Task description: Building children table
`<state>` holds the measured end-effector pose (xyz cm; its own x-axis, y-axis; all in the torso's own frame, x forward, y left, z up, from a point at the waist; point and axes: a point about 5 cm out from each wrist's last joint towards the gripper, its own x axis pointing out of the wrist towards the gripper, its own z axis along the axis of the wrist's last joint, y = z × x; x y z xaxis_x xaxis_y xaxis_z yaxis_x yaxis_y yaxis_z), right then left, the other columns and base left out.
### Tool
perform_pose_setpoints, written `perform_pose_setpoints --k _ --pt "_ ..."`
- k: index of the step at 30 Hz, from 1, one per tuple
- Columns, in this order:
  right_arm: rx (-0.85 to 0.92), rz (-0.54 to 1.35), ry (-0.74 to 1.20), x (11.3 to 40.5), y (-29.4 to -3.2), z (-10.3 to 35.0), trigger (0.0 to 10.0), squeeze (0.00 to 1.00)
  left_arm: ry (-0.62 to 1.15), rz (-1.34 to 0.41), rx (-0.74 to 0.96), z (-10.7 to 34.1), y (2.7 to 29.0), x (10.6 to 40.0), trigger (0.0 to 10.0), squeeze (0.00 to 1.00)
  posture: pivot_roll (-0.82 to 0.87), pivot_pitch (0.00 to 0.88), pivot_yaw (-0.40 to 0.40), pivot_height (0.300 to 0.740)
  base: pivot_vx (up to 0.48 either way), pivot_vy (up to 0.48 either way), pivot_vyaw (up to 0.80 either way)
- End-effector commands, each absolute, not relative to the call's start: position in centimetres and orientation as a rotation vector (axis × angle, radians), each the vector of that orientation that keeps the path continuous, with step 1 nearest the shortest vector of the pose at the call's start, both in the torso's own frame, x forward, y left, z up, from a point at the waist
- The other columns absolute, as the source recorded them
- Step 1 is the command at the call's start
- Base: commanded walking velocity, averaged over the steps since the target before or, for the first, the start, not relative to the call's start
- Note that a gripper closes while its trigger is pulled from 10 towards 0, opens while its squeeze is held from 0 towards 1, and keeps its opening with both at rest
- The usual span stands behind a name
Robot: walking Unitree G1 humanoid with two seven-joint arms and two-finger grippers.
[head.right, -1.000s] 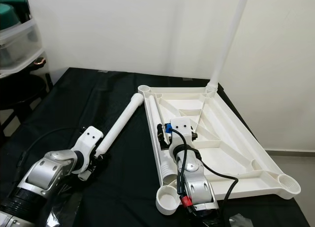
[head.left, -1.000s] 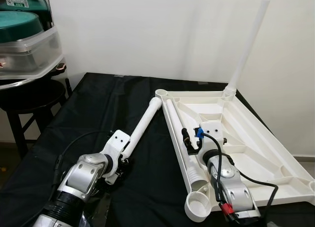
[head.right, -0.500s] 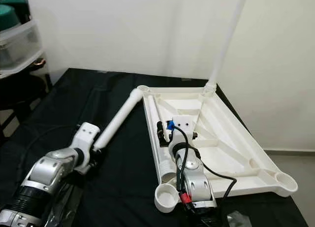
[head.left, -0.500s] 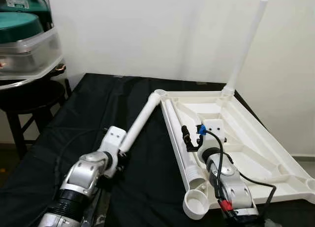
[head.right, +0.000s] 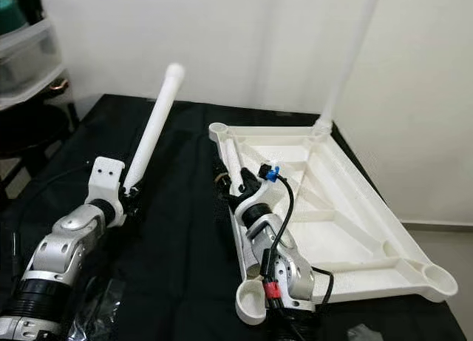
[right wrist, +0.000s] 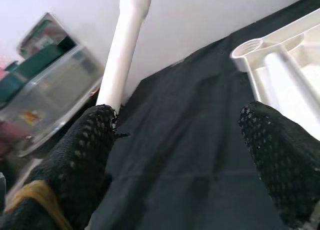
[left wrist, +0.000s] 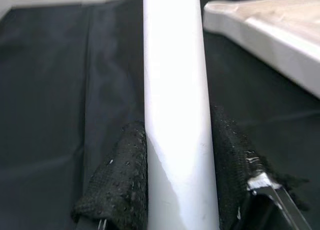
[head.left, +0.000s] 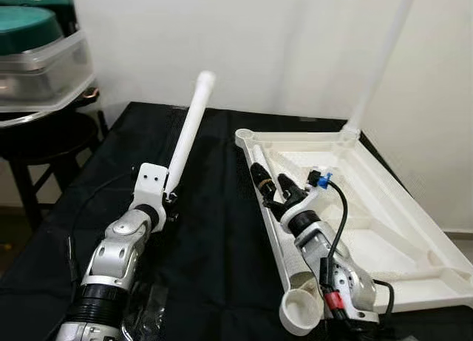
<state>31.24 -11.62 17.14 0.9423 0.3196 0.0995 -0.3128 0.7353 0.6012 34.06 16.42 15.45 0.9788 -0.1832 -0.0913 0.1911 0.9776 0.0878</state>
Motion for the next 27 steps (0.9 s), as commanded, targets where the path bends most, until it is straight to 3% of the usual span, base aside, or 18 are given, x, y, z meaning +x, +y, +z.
perform_pose_setpoints --k 1,2,4,5,11,12,13,15,16,17,18,19,20,21,22,23,27 --pt "0.723 0.35 -0.008 31.3 -12.1 17.6 10.0 0.0 0.0 -0.245 0.124 16.5 16.3 33.8 8.5 0.0 0.06 0.0 -0.102 0.74 0.0 0.0 0.0" --pt "0.765 0.348 -0.013 31.3 -12.4 17.7 10.0 0.0 -0.039 -0.286 0.142 16.7 16.2 33.5 9.3 0.0 0.06 0.0 -0.101 0.74 0.0 0.0 0.0" --pt "0.793 0.347 -0.017 31.4 -12.7 17.8 10.0 0.0 -0.063 -0.313 0.155 16.9 16.2 33.4 9.3 0.0 0.06 0.0 -0.101 0.74 0.0 0.0 0.0" --pt "0.82 0.351 -0.026 31.5 -12.8 18.0 10.0 0.0 -0.079 -0.344 0.164 16.8 16.1 33.1 10.0 0.0 0.06 0.0 -0.099 0.74 0.0 0.0 0.0" --pt "0.829 0.441 -0.054 31.4 -13.0 19.3 10.0 0.0 -0.082 -0.516 0.224 15.7 15.0 31.8 10.0 0.0 0.05 0.0 -0.096 0.74 0.0 0.0 0.0" --pt "0.695 0.443 -0.063 31.3 -13.3 19.4 10.0 0.0 -0.071 -0.553 0.249 15.5 14.8 31.6 10.0 0.0 0.05 0.0 -0.092 0.74 0.0 0.0 0.0" --pt "0.695 0.443 -0.063 31.3 -13.3 19.4 10.0 0.0 -0.071 -0.553 0.249 15.5 14.8 31.6 10.0 0.0 0.05 0.0 -0.092 0.74 0.0 0.0 0.0" --pt "0.066 0.433 -0.082 31.2 -13.7 19.1 10.0 0.0 -0.053 -0.587 0.304 15.2 14.8 31.4 10.0 0.0 0.04 0.0 -0.084 0.74 0.0 0.0 0.0" --pt "0.066 0.433 -0.082 31.2 -13.7 19.1 10.0 0.0 -0.053 -0.587 0.304 15.2 14.8 31.4 10.0 0.0 0.04 0.0 -0.084 0.74 0.0 0.0 0.0" --pt "-0.269 0.473 -0.097 30.9 -14.3 18.6 10.0 0.0 -0.045 -0.592 0.322 15.2 15.0 31.5 10.0 0.0 0.04 0.0 -0.083 0.74 0.0 0.0 0.0" --pt "-0.269 0.473 -0.097 30.9 -14.3 18.6 10.0 0.0 -0.045 -0.592 0.322 15.2 15.0 31.5 10.0 0.0 0.04 0.0 -0.083 0.74 0.0 0.0 0.0" --pt "-0.504 0.537 -0.094 30.6 -15.1 18.2 10.0 0.0 -0.049 -0.6 0.344 15.4 15.2 31.6 10.0 0.0 0.04 0.0 -0.085 0.74 0.0 0.0 0.0" --pt "-0.504 0.537 -0.094 30.6 -15.1 18.2 10.0 0.0 -0.049 -0.6 0.344 15.4 15.2 31.6 10.0 0.0 0.04 0.0 -0.085 0.74 0.0 0.0 0.0" --pt "-0.62 0.58 -0.083 30.4 -15.7 18.0 10.0 0.0 -0.053 -0.605 0.357 15.5 15.4 31.7 10.0 0.0 0.04 0.0 -0.085 0.74 0.0 0.0 0.0" --pt "-0.62 0.58 -0.083 30.4 -15.7 18.0 10.0 0.0 -0.053 -0.605 0.357 15.5 15.4 31.7 10.0 0.0 0.04 0.0 -0.085 0.74 0.0 0.0 0.0" --pt "-0.76 0.637 -0.067 30.1 -16.7 18.0 10.0 0.0 -0.056 -0.605 0.38 15.9 15.5 32.0 10.0 0.0 0.03 0.0 -0.084 0.74 0.0 0.0 0.0" --pt "-0.946 0.714 -0.054 29.8 -17.8 18.6 10.0 0.0 -0.064 -0.623 0.435 16.3 15.7 32.4 10.0 0.0 0.03 0.0 -0.085 0.74 0.0 0.0 0.0"
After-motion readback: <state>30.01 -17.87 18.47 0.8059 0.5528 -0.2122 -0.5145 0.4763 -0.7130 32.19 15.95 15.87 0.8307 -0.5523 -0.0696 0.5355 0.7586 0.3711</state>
